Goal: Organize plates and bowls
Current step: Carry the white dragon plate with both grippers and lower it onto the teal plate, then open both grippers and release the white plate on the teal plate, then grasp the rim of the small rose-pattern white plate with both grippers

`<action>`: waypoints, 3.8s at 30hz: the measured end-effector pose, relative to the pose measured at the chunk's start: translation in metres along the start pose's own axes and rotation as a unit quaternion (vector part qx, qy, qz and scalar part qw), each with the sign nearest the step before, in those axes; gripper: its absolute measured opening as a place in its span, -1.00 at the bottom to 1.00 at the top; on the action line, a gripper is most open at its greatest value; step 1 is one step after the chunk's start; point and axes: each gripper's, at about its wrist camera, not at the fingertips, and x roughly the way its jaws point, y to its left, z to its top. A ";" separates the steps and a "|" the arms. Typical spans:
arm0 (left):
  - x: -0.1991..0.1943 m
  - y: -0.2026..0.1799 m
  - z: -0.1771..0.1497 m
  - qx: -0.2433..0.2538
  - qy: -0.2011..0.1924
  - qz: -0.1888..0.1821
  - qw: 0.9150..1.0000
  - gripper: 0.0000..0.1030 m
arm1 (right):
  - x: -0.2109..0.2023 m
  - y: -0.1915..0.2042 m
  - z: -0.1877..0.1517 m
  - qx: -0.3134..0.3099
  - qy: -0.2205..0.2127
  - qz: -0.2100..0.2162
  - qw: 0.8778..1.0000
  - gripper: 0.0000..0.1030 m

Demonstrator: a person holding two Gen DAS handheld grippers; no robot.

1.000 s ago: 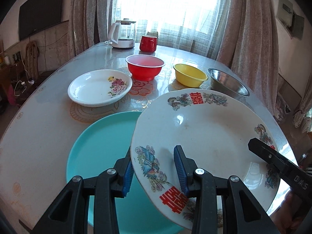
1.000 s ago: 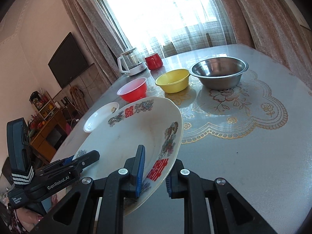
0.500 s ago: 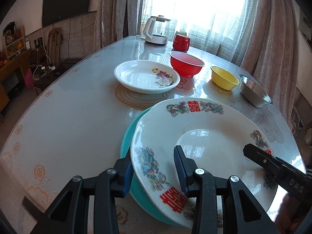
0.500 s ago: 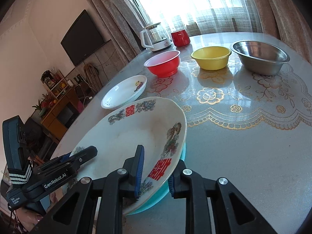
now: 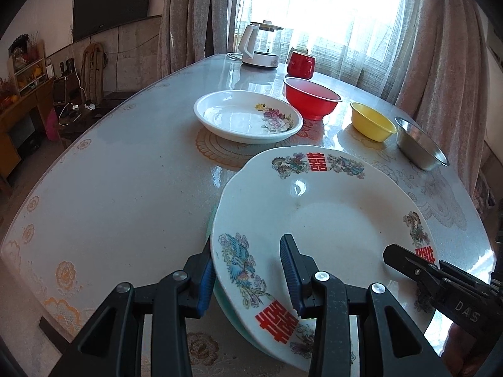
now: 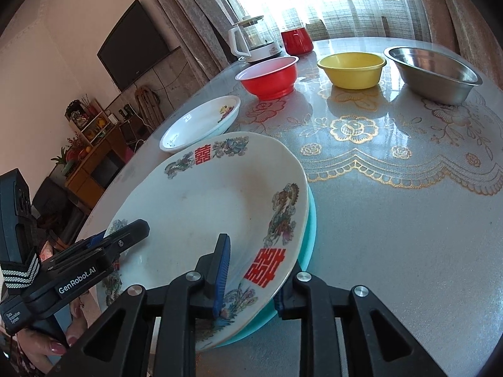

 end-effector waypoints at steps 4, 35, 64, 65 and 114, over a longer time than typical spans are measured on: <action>0.001 -0.004 0.000 0.007 0.002 0.008 1.000 -0.24 | -0.004 -0.003 -0.001 0.008 0.001 0.008 1.000 -0.50; 0.001 -0.014 -0.009 0.048 -0.007 0.035 0.998 -0.21 | -0.012 -0.002 0.007 -0.008 0.036 -0.018 0.999 -0.58; -0.025 -0.028 -0.003 0.060 -0.018 -0.026 0.998 0.30 | -0.046 -0.024 0.005 0.007 0.018 -0.037 0.999 -0.36; -0.028 -0.025 -0.003 0.056 -0.022 -0.028 0.998 0.32 | -0.052 -0.025 0.006 0.001 0.004 -0.042 0.999 -0.36; 0.125 0.075 0.146 -0.061 0.055 -0.016 0.996 -0.24 | 0.179 0.031 0.200 0.036 0.213 0.004 0.976 -0.43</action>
